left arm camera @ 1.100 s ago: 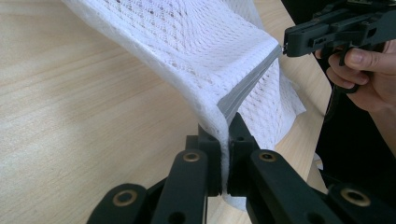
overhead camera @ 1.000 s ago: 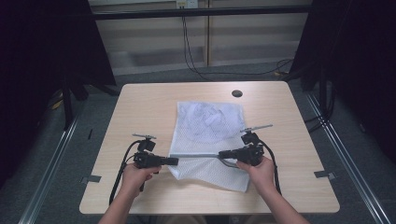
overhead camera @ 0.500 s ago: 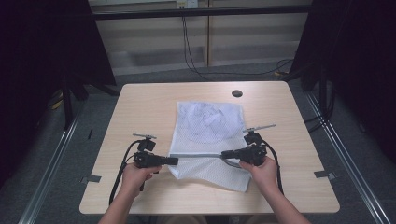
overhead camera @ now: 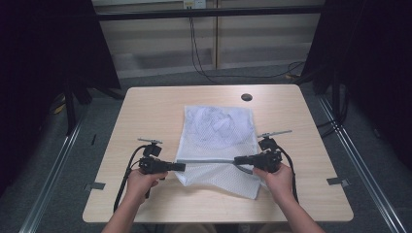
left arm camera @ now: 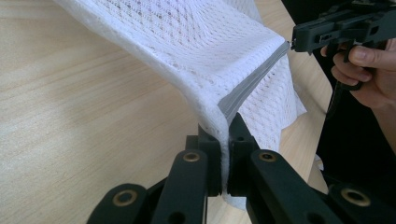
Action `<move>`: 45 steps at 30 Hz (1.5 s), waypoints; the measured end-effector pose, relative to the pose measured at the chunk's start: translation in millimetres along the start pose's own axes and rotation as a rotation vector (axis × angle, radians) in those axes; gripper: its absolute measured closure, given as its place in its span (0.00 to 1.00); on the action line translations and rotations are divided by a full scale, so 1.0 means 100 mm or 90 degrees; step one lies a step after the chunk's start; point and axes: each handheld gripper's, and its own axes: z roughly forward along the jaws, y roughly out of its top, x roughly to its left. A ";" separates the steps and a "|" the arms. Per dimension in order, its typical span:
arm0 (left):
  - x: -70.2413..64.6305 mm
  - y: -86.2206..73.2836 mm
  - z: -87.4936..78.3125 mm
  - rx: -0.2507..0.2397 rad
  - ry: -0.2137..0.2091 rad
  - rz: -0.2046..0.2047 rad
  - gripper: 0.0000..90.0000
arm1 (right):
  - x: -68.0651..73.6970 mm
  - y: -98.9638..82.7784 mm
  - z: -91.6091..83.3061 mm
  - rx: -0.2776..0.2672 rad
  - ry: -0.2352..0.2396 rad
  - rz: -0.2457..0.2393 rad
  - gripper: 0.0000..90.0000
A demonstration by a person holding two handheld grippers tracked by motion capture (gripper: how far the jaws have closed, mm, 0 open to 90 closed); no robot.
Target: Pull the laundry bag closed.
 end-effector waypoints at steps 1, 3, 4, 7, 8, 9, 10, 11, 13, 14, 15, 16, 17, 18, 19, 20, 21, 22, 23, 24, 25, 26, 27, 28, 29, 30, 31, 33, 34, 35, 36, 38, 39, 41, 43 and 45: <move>0.00 0.00 0.00 0.001 0.000 0.000 0.98 | 0.00 0.00 -0.01 -0.001 -0.001 -0.002 0.97; 0.00 0.00 0.00 0.001 0.002 -0.001 0.98 | 0.00 -0.01 -0.02 -0.003 0.001 0.002 0.97; -0.01 0.00 0.00 0.000 0.006 0.000 0.98 | 0.00 -0.01 -0.02 -0.001 0.001 0.000 0.97; 0.00 0.00 0.00 0.000 0.006 0.001 0.98 | 0.00 -0.01 -0.02 0.001 0.002 0.000 0.97; 0.00 0.00 0.00 0.001 0.002 0.002 0.98 | 0.00 -0.01 -0.02 0.001 -0.001 -0.001 0.97; -0.01 0.00 0.00 0.001 0.001 -0.002 0.98 | -0.01 -0.01 -0.02 0.002 -0.001 0.001 0.97; -0.01 0.00 0.00 0.001 0.000 -0.002 0.98 | -0.01 -0.01 -0.03 0.000 0.003 0.003 0.97; -0.01 0.00 0.00 0.001 0.003 0.001 0.98 | -0.01 -0.01 -0.03 -0.001 0.003 0.003 0.97; 0.00 0.00 0.00 0.001 0.005 0.002 0.98 | -0.01 -0.01 -0.03 -0.001 0.001 0.002 0.97; 0.00 0.00 -0.01 0.000 0.006 0.002 0.98 | -0.01 -0.01 -0.04 0.000 0.000 0.004 0.97; 0.00 0.00 -0.01 0.001 0.006 0.000 0.98 | -0.02 -0.01 -0.04 0.000 -0.003 0.005 0.97; 0.00 0.00 -0.01 0.000 0.004 -0.003 0.98 | -0.03 -0.01 -0.05 -0.001 -0.002 0.005 0.97; 0.00 0.00 -0.02 0.000 0.002 -0.003 0.98 | -0.04 -0.01 -0.06 -0.002 -0.004 0.007 0.97; -0.01 0.00 -0.01 -0.002 0.004 -0.003 0.98 | -0.04 -0.01 -0.07 -0.003 -0.004 0.007 0.97; 0.00 0.00 -0.02 -0.001 0.004 -0.002 0.98 | -0.04 -0.01 -0.07 -0.004 -0.003 0.006 0.97; -0.01 0.00 -0.01 -0.001 0.004 -0.003 0.98 | -0.04 -0.01 -0.08 -0.003 -0.004 0.006 0.97; 0.00 0.00 -0.01 0.002 0.002 -0.003 0.98 | -0.04 -0.01 -0.08 -0.002 -0.004 0.005 0.97; 0.00 0.00 -0.01 0.001 0.003 -0.004 0.98 | -0.04 -0.01 -0.07 -0.002 -0.004 0.006 0.97; 0.00 0.00 -0.01 0.001 0.003 -0.001 0.98 | -0.04 -0.01 -0.07 -0.002 -0.003 0.006 0.97; 0.00 0.00 -0.01 0.002 0.003 0.003 0.98 | -0.05 -0.01 -0.07 -0.001 -0.005 0.006 0.97; 0.00 0.00 -0.01 0.001 0.003 0.001 0.98 | -0.05 -0.01 -0.07 -0.001 -0.007 0.005 0.97; 0.00 0.00 -0.01 0.001 0.003 -0.002 0.98 | -0.05 -0.01 -0.07 -0.001 -0.010 0.005 0.97; 0.00 0.00 -0.01 0.003 0.004 0.002 0.98 | -0.06 -0.02 -0.07 -0.001 -0.009 0.009 0.97; 0.00 0.00 -0.01 0.000 0.008 0.002 0.98 | -0.07 -0.02 -0.07 0.000 -0.010 0.007 0.97; 0.00 0.00 -0.01 -0.001 0.004 -0.003 0.98 | -0.07 -0.02 -0.08 0.000 -0.010 0.006 0.97; 0.00 0.00 -0.01 0.000 0.001 -0.004 0.98 | -0.07 -0.02 -0.08 -0.001 -0.008 0.010 0.97; -0.01 0.00 -0.01 -0.002 0.004 -0.006 0.98 | -0.07 -0.02 -0.08 -0.001 -0.009 0.009 0.97; 0.00 0.00 -0.01 -0.001 0.006 -0.004 0.98 | -0.06 -0.02 -0.08 0.002 -0.010 0.005 0.97; 0.00 0.00 -0.01 0.001 0.006 0.001 0.98 | -0.06 -0.02 -0.08 0.004 -0.010 0.004 0.97; 0.00 0.00 -0.01 0.000 0.007 0.000 0.98 | -0.06 -0.02 -0.08 0.006 -0.010 0.004 0.97; 0.00 0.00 -0.01 -0.001 0.007 0.000 0.98 | -0.06 -0.02 -0.08 0.007 -0.010 0.006 0.97; 0.00 0.00 -0.01 -0.003 0.007 -0.004 0.98 | -0.05 -0.02 -0.08 0.007 -0.014 0.003 0.97; 0.00 0.00 -0.02 0.001 0.001 -0.002 0.98 | -0.04 -0.03 -0.09 0.013 -0.014 0.002 0.97; 0.00 0.00 -0.02 0.001 0.002 -0.003 0.98 | -0.03 -0.03 -0.10 0.020 -0.021 -0.004 0.97; 0.00 0.00 -0.02 0.002 -0.001 -0.001 0.98 | -0.04 -0.05 -0.12 0.022 -0.023 -0.007 0.97; 0.00 0.00 -0.01 0.002 0.001 0.003 0.98 | -0.04 -0.06 -0.14 0.022 -0.023 -0.003 0.97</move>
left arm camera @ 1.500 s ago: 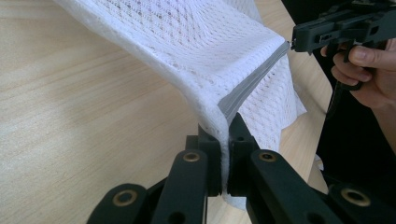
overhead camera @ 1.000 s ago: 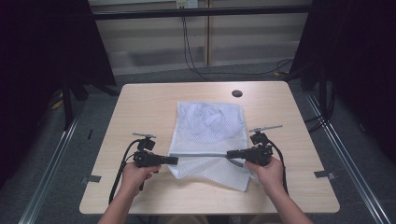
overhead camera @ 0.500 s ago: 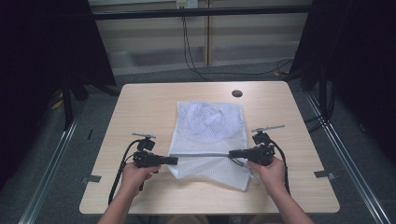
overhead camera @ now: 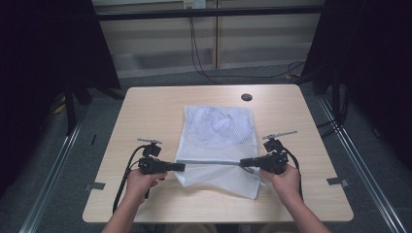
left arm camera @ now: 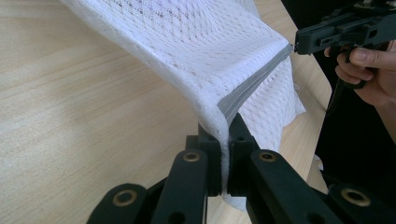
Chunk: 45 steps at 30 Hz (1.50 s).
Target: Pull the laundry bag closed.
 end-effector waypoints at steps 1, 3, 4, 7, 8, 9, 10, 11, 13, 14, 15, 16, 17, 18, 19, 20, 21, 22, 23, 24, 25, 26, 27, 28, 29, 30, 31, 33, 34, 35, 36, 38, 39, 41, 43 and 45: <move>0.00 0.00 0.00 -0.001 0.002 0.000 0.98 | 0.00 -0.01 0.00 -0.001 0.001 0.000 0.97; 0.00 0.00 0.00 0.001 -0.001 0.000 0.98 | 0.00 -0.01 0.00 -0.001 0.000 -0.003 0.97; 0.00 0.00 0.00 0.000 0.001 -0.001 0.98 | 0.00 -0.01 0.00 -0.002 0.002 -0.002 0.97; 0.00 0.00 0.00 0.000 0.001 -0.001 0.98 | -0.02 -0.02 -0.01 -0.006 0.000 -0.002 0.97; 0.00 0.00 0.00 -0.002 0.004 0.000 0.98 | -0.03 -0.02 -0.02 -0.007 0.001 0.002 0.97; 0.00 0.00 0.01 -0.001 0.004 0.000 0.98 | -0.03 -0.02 -0.03 -0.008 0.002 0.002 0.97; 0.00 0.00 0.01 -0.001 -0.001 -0.001 0.98 | -0.03 -0.02 -0.03 -0.009 -0.001 0.001 0.97; 0.00 0.00 0.01 -0.001 0.003 0.001 0.98 | -0.04 -0.02 -0.04 -0.013 0.002 0.000 0.97; 0.00 0.00 0.01 -0.003 0.004 0.001 0.98 | -0.04 -0.02 -0.04 -0.013 0.001 0.004 0.97; 0.00 0.00 0.00 0.000 0.001 -0.002 0.98 | -0.04 -0.03 -0.04 -0.012 -0.002 0.004 0.97; -0.01 0.00 0.00 -0.002 0.002 -0.007 0.98 | -0.05 -0.03 -0.05 -0.011 -0.003 0.004 0.97; -0.01 0.00 0.00 -0.002 0.002 -0.007 0.98 | -0.06 -0.03 -0.05 -0.012 -0.001 0.003 0.97; -0.01 0.00 0.00 -0.003 0.002 -0.008 0.98 | -0.06 -0.03 -0.05 -0.013 -0.001 0.005 0.97; -0.01 0.00 0.00 -0.003 0.000 -0.008 0.98 | -0.06 -0.04 -0.05 -0.012 -0.003 0.006 0.97; 0.00 0.00 0.00 0.000 0.003 0.000 0.98 | -0.07 -0.04 -0.06 -0.014 -0.004 0.006 0.97; 0.00 0.00 0.00 -0.002 0.004 0.001 0.98 | -0.07 -0.04 -0.06 -0.015 -0.003 0.005 0.97; 0.00 0.00 0.00 -0.002 0.003 0.001 0.98 | -0.07 -0.04 -0.07 -0.013 -0.004 0.008 0.97; -0.01 0.00 0.00 -0.001 0.004 -0.001 0.98 | -0.07 -0.04 -0.07 -0.015 -0.003 0.007 0.97; -0.01 0.00 0.00 -0.002 0.000 -0.005 0.98 | -0.07 -0.04 -0.07 -0.015 -0.004 0.006 0.97; -0.01 0.00 0.00 -0.001 0.000 -0.007 0.98 | -0.08 -0.04 -0.07 -0.014 -0.004 0.004 0.97; -0.02 -0.01 0.00 -0.003 0.002 -0.009 0.98 | -0.08 -0.04 -0.07 -0.014 -0.005 0.006 0.97; -0.01 0.00 0.00 -0.001 0.003 -0.005 0.98 | -0.08 -0.04 -0.08 -0.015 -0.005 0.007 0.97; -0.01 0.00 0.00 0.000 0.006 0.002 0.98 | -0.08 -0.05 -0.08 -0.015 -0.005 0.009 0.97; 0.00 0.00 0.00 0.000 0.005 0.001 0.98 | -0.08 -0.05 -0.08 -0.015 -0.007 0.007 0.97; 0.00 0.00 0.00 0.000 0.004 0.000 0.98 | -0.08 -0.05 -0.07 -0.015 -0.008 0.009 0.97; -0.01 0.00 0.00 -0.002 0.001 -0.008 0.98 | -0.08 -0.05 -0.08 -0.016 -0.006 0.010 0.97; -0.01 0.00 0.00 -0.001 0.002 -0.007 0.98 | -0.09 -0.05 -0.08 -0.016 -0.004 0.008 0.97; -0.01 0.00 0.00 -0.003 -0.001 -0.009 0.98 | -0.08 -0.05 -0.08 -0.015 -0.007 0.006 0.97; -0.01 0.00 0.00 -0.005 0.002 -0.008 0.98 | -0.09 -0.05 -0.08 -0.014 -0.005 0.007 0.97; -0.01 0.00 -0.01 -0.003 0.003 -0.007 0.98 | -0.09 -0.05 -0.08 -0.013 -0.007 0.009 0.97; -0.01 0.00 0.00 -0.004 0.003 -0.007 0.98 | -0.10 -0.05 -0.09 -0.014 -0.007 0.009 0.97; 0.00 0.00 0.00 -0.002 -0.001 -0.008 0.98 | -0.10 -0.06 -0.09 -0.013 -0.008 0.013 0.97; 0.00 0.00 0.00 -0.001 0.000 -0.008 0.98 | -0.10 -0.06 -0.09 -0.014 -0.006 0.015 0.97; 0.00 0.00 0.00 -0.003 0.000 -0.009 0.98 | -0.10 -0.06 -0.09 -0.013 -0.006 0.013 0.97; -0.01 0.00 0.00 -0.005 0.004 -0.009 0.98 | -0.10 -0.06 -0.09 -0.014 -0.005 0.012 0.97; 0.00 0.00 -0.01 -0.007 0.006 -0.006 0.98 | -0.10 -0.06 -0.10 -0.014 -0.006 0.010 0.97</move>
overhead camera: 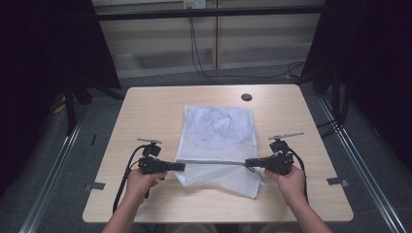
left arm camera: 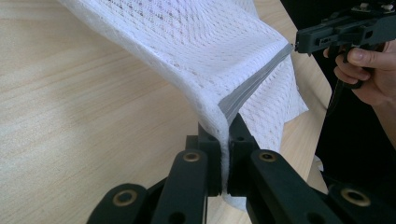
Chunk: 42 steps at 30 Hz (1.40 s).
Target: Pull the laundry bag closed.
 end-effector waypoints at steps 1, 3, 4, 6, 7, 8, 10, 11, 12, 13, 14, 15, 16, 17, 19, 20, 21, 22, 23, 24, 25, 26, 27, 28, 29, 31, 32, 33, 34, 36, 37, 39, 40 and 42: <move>0.00 0.00 -0.01 0.000 0.000 0.002 0.98 | 0.00 0.00 0.00 0.001 0.000 0.000 0.97; 0.00 0.00 0.00 -0.001 -0.004 0.001 0.98 | 0.00 0.00 -0.01 0.001 0.000 0.005 0.97; 0.00 0.00 0.00 0.000 -0.003 0.000 0.98 | -0.01 0.00 -0.02 0.000 0.000 0.002 0.97; 0.00 0.00 0.00 0.001 -0.003 0.000 0.98 | -0.01 -0.01 -0.02 0.000 0.000 0.002 0.97; 0.00 0.00 0.00 0.000 -0.003 -0.001 0.98 | -0.01 -0.01 -0.02 -0.001 0.001 0.001 0.97; 0.00 0.00 0.00 0.000 -0.004 -0.001 0.98 | -0.01 -0.01 -0.02 -0.001 0.001 0.001 0.97; -0.01 0.00 -0.01 -0.002 -0.001 0.001 0.98 | -0.02 -0.01 -0.03 -0.001 0.001 0.007 0.97; -0.01 0.00 -0.01 -0.001 -0.002 0.002 0.98 | -0.02 -0.01 -0.03 -0.001 -0.002 0.005 0.97; 0.00 0.00 -0.01 0.001 -0.007 0.007 0.98 | -0.02 -0.01 -0.04 -0.002 0.000 0.007 0.97; 0.00 0.00 -0.01 0.000 -0.006 0.004 0.98 | -0.02 -0.01 -0.04 -0.002 0.000 0.008 0.97; -0.01 0.00 -0.01 -0.002 -0.006 -0.001 0.98 | -0.01 -0.01 -0.04 -0.002 -0.001 0.007 0.97; -0.01 0.00 -0.02 -0.002 -0.006 0.000 0.98 | -0.01 -0.01 -0.04 -0.002 0.000 0.007 0.97; 0.00 0.00 -0.02 -0.002 -0.005 0.002 0.98 | -0.01 -0.01 -0.04 -0.001 0.002 0.006 0.97; 0.00 0.00 -0.02 -0.002 -0.003 0.006 0.98 | -0.01 -0.02 -0.03 -0.001 0.001 0.005 0.97; 0.00 0.00 -0.03 -0.003 -0.005 0.003 0.98 | -0.01 -0.02 -0.03 0.002 -0.005 0.006 0.97; 0.00 0.00 -0.04 -0.003 -0.004 0.004 0.98 | -0.02 -0.02 -0.04 -0.001 0.001 0.009 0.97; 0.00 0.00 -0.04 -0.003 -0.004 0.004 0.98 | -0.02 -0.02 -0.04 -0.001 -0.003 0.009 0.97; 0.00 0.00 -0.04 -0.003 -0.003 0.003 0.98 | -0.02 -0.02 -0.04 -0.001 -0.002 0.006 0.97; 0.01 0.00 -0.04 -0.002 0.001 0.009 0.98 | -0.02 -0.02 -0.04 -0.001 -0.001 0.007 0.97; 0.01 0.01 -0.04 -0.003 0.004 0.010 0.98 | -0.02 -0.02 -0.05 0.000 -0.001 0.008 0.97; 0.01 0.00 -0.04 -0.005 0.001 0.006 0.98 | -0.01 -0.02 -0.05 0.001 -0.005 0.007 0.97; 0.01 0.00 -0.04 -0.005 0.000 0.006 0.98 | -0.02 -0.03 -0.05 0.000 -0.002 0.008 0.97; 0.01 0.01 -0.05 -0.003 -0.002 0.008 0.98 | -0.02 -0.03 -0.05 0.000 0.000 0.008 0.97; 0.01 0.01 -0.05 -0.004 -0.001 0.006 0.98 | -0.02 -0.03 -0.05 0.000 -0.001 0.007 0.97; 0.01 0.01 -0.05 -0.005 -0.002 0.003 0.98 | -0.02 -0.03 -0.05 0.000 -0.001 0.007 0.97; 0.01 0.01 -0.05 -0.010 0.002 0.002 0.98 | -0.02 -0.03 -0.05 0.002 -0.003 0.007 0.97; 0.02 0.01 -0.07 -0.012 0.003 0.003 0.98 | -0.02 -0.03 -0.05 0.002 -0.004 0.008 0.97; 0.02 0.01 -0.08 -0.015 0.000 -0.001 0.98 | -0.02 -0.03 -0.06 0.003 -0.007 0.009 0.97; 0.03 0.01 -0.08 -0.016 0.001 -0.003 0.98 | -0.03 -0.03 -0.06 0.001 -0.007 0.009 0.97; 0.03 0.00 -0.09 -0.013 0.001 -0.003 0.98 | -0.05 -0.04 -0.08 -0.003 -0.008 0.013 0.97; 0.03 0.00 -0.09 -0.013 0.003 0.002 0.98 | -0.05 -0.04 -0.09 -0.005 -0.010 0.012 0.97; 0.03 0.01 -0.08 -0.016 0.001 -0.003 0.98 | -0.05 -0.04 -0.10 -0.004 -0.008 0.013 0.97; 0.03 0.01 -0.08 -0.016 0.002 -0.002 0.98 | -0.06 -0.04 -0.10 -0.005 -0.009 0.011 0.97; 0.03 0.01 -0.09 -0.018 0.005 -0.002 0.98 | -0.05 -0.05 -0.10 -0.003 -0.007 0.013 0.97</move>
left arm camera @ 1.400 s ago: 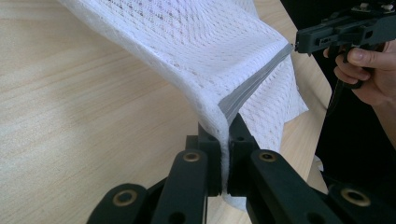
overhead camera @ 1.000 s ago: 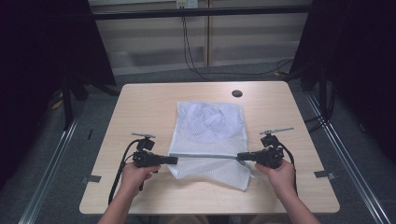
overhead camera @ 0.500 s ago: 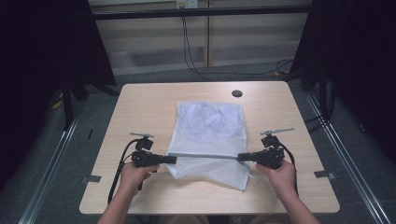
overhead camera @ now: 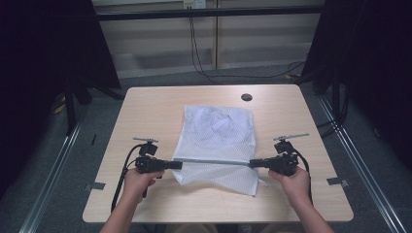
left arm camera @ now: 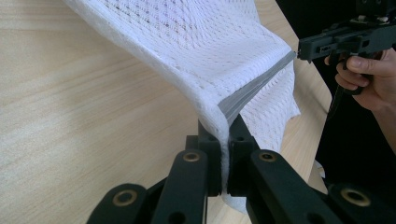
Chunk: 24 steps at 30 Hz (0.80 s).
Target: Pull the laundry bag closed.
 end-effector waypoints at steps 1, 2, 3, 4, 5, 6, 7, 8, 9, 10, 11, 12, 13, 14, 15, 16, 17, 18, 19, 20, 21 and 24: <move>0.01 0.00 -0.01 0.001 0.003 0.003 0.98 | 0.00 0.00 0.00 0.001 -0.006 -0.002 0.97; 0.01 0.00 -0.02 0.002 0.003 0.002 0.98 | -0.01 -0.01 -0.01 0.001 -0.008 -0.004 0.97; 0.01 0.00 -0.02 -0.003 0.005 0.003 0.98 | -0.02 -0.01 -0.01 0.000 -0.010 -0.001 0.97; 0.01 0.01 -0.03 -0.003 0.001 0.003 0.98 | -0.03 -0.02 -0.02 -0.002 -0.009 0.004 0.97; 0.01 0.01 -0.03 -0.005 0.001 0.001 0.98 | -0.05 -0.02 -0.03 -0.004 -0.012 0.005 0.97; 0.01 0.01 -0.03 -0.008 0.001 0.001 0.98 | -0.06 -0.02 -0.05 -0.006 -0.010 0.009 0.97; 0.01 0.01 -0.03 -0.005 -0.001 0.001 0.98 | -0.07 -0.02 -0.06 -0.008 -0.009 0.010 0.97; 0.01 0.01 -0.03 -0.004 0.002 0.002 0.98 | -0.07 -0.02 -0.06 -0.010 -0.009 0.011 0.97; 0.01 0.02 -0.04 -0.004 0.004 0.005 0.98 | -0.06 -0.02 -0.07 -0.010 -0.008 0.011 0.97; 0.01 0.02 -0.04 -0.003 0.002 0.004 0.98 | -0.06 -0.03 -0.07 -0.009 -0.010 0.009 0.97; 0.00 0.02 -0.04 -0.008 0.004 0.002 0.98 | -0.05 -0.03 -0.07 -0.008 -0.008 0.007 0.97; 0.00 0.02 -0.05 -0.011 0.002 -0.002 0.98 | -0.05 -0.03 -0.07 -0.008 -0.007 0.007 0.97; 0.01 0.03 -0.06 -0.011 0.001 0.001 0.98 | -0.05 -0.03 -0.08 -0.009 -0.011 0.006 0.97; 0.01 0.03 -0.07 -0.014 0.000 -0.004 0.98 | -0.06 -0.03 -0.09 -0.010 -0.013 0.007 0.97; 0.02 0.03 -0.08 -0.013 0.002 0.002 0.98 | -0.06 -0.03 -0.10 -0.012 -0.011 0.010 0.97; 0.02 0.03 -0.07 -0.013 0.004 0.001 0.98 | -0.07 -0.03 -0.10 -0.015 -0.009 0.012 0.97; 0.01 0.04 -0.07 -0.014 0.003 0.001 0.98 | -0.07 -0.04 -0.11 -0.016 -0.010 0.011 0.97; 0.01 0.04 -0.06 -0.011 0.004 0.003 0.98 | -0.07 -0.04 -0.11 -0.016 -0.012 0.010 0.97; 0.02 0.04 -0.06 -0.010 0.005 0.003 0.98 | -0.07 -0.04 -0.11 -0.015 -0.013 0.011 0.97; 0.02 0.04 -0.06 -0.011 0.004 0.002 0.98 | -0.07 -0.04 -0.11 -0.013 -0.015 0.008 0.97; 0.02 0.04 -0.06 -0.011 0.003 0.001 0.98 | -0.07 -0.04 -0.11 -0.014 -0.014 0.008 0.97; 0.02 0.04 -0.06 -0.011 0.004 0.001 0.98 | -0.07 -0.04 -0.11 -0.015 -0.013 0.010 0.97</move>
